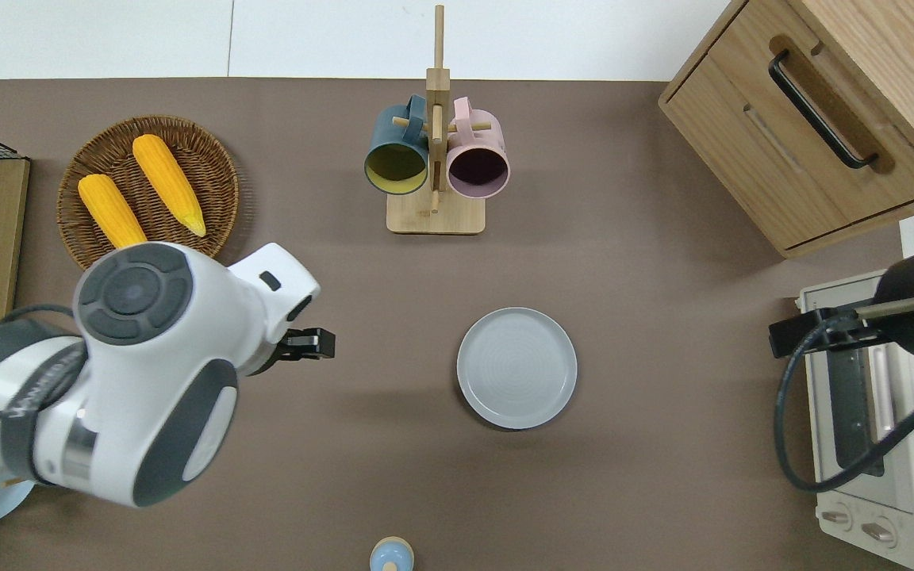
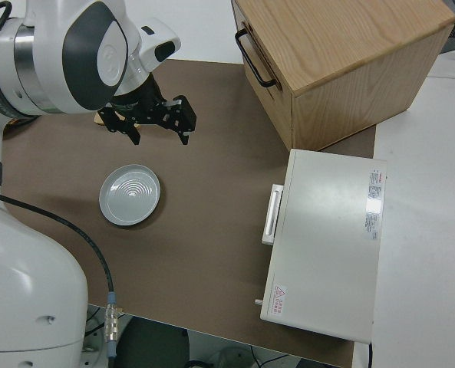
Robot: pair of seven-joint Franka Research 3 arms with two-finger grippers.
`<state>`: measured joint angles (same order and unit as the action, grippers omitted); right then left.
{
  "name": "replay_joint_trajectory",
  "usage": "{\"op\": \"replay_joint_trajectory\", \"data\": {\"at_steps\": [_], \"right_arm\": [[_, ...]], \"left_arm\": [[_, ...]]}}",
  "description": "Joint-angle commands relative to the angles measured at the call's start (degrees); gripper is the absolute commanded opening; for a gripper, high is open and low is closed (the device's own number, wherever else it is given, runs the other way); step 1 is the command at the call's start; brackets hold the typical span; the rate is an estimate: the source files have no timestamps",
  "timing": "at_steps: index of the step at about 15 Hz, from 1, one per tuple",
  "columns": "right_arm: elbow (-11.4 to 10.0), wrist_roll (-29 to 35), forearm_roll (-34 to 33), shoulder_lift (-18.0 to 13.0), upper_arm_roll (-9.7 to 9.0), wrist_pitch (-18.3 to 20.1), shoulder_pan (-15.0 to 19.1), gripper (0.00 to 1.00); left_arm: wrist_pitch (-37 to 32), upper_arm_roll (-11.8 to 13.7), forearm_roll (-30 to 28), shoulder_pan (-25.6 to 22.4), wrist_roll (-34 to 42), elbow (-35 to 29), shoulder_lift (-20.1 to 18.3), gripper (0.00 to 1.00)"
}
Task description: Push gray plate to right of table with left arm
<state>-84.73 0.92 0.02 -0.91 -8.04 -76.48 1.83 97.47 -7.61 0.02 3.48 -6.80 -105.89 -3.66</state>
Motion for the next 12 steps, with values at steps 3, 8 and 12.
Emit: {"op": "replay_joint_trajectory", "data": {"at_steps": [3, 8, 12], "right_arm": [[0.5, 0.7, 0.2, -0.1, -0.92, 0.9, 1.1, 0.983], [0.5, 0.7, 0.2, -0.1, -0.92, 0.9, 1.1, 0.983], [0.5, 0.7, 0.2, -0.1, -0.92, 0.9, 1.2, 0.983]], "left_arm": [[-10.2, -0.1, -0.6, -2.1, 1.9, 11.2, 0.4, 1.0], [-11.7, 0.7, -0.7, -2.2, 6.1, 13.0, 0.3, 1.0], [-11.7, 1.0, -0.7, -2.0, 5.4, 14.0, 0.3, 1.0]]}}
